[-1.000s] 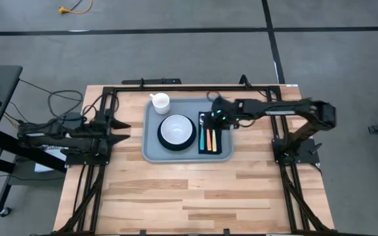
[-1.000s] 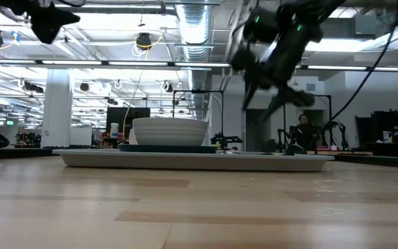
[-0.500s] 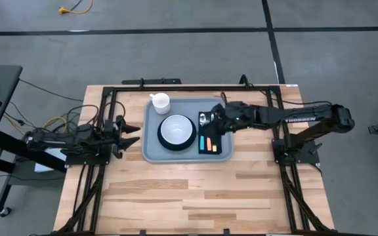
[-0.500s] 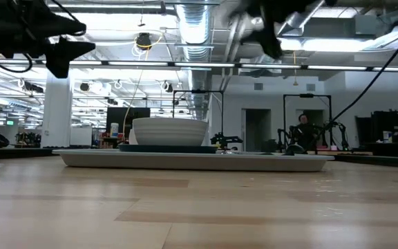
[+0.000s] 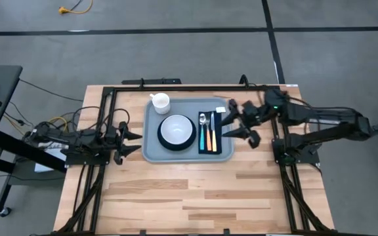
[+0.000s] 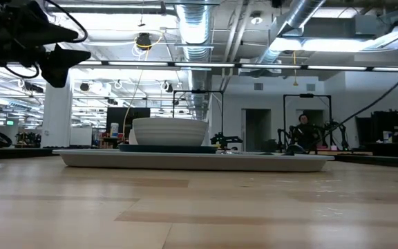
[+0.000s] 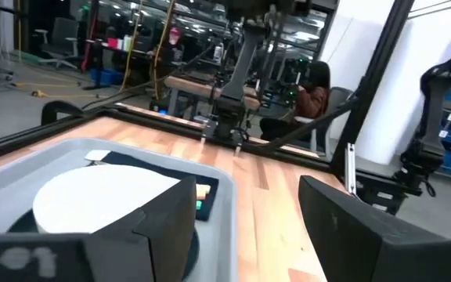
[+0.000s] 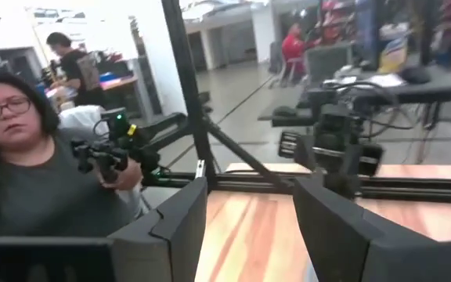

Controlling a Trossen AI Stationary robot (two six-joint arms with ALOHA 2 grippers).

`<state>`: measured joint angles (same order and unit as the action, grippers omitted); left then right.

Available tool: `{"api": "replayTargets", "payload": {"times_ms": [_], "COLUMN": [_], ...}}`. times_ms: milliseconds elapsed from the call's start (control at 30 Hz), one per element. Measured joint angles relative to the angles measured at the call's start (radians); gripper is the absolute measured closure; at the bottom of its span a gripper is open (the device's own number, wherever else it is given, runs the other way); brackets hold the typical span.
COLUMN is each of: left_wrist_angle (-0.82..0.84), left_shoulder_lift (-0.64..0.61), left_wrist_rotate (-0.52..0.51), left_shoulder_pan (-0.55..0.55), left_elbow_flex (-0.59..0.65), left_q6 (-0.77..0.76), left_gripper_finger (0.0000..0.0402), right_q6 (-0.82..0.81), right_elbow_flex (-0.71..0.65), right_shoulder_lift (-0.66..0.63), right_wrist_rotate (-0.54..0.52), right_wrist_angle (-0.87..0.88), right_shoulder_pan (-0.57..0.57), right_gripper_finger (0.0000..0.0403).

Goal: Set up tray
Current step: Return to Home Position

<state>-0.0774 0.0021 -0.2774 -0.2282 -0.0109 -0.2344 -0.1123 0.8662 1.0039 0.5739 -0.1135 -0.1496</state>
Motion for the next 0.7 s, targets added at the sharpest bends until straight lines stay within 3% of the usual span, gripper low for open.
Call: {"api": "replayTargets", "payload": {"times_ms": [133, 333, 567, 700], "left_wrist_angle": [-0.007, -0.009, -0.008, -0.008], "left_shoulder_lift": [0.0, 0.005, 0.005, 0.005], "left_wrist_rotate": [-0.084, -0.125, -0.094, -0.095], "left_shoulder_pan": [-0.057, -0.095, -0.1, -0.1], "left_elbow_flex": [0.0, 0.001, 0.002, 0.002], "left_q6": [0.003, -0.01, -0.013, -0.019], "left_gripper_finger": [0.0187, 0.0187, 0.0187, 0.0187], "right_q6": [-0.01, -0.136, -0.133, -0.142], "right_elbow_flex": [-0.194, -0.522, -0.813, -0.856], "right_shoulder_lift": [-0.179, -0.379, -0.306, -0.254], "right_wrist_rotate": [-0.057, -0.372, -0.678, -0.79], "right_wrist_angle": [-0.079, -0.193, -0.687, -0.739], "right_shoulder_pan": [-0.011, 0.085, 0.273, 0.352], "right_gripper_finger": [0.0222, 0.0224, 0.0225, 0.0225]}}
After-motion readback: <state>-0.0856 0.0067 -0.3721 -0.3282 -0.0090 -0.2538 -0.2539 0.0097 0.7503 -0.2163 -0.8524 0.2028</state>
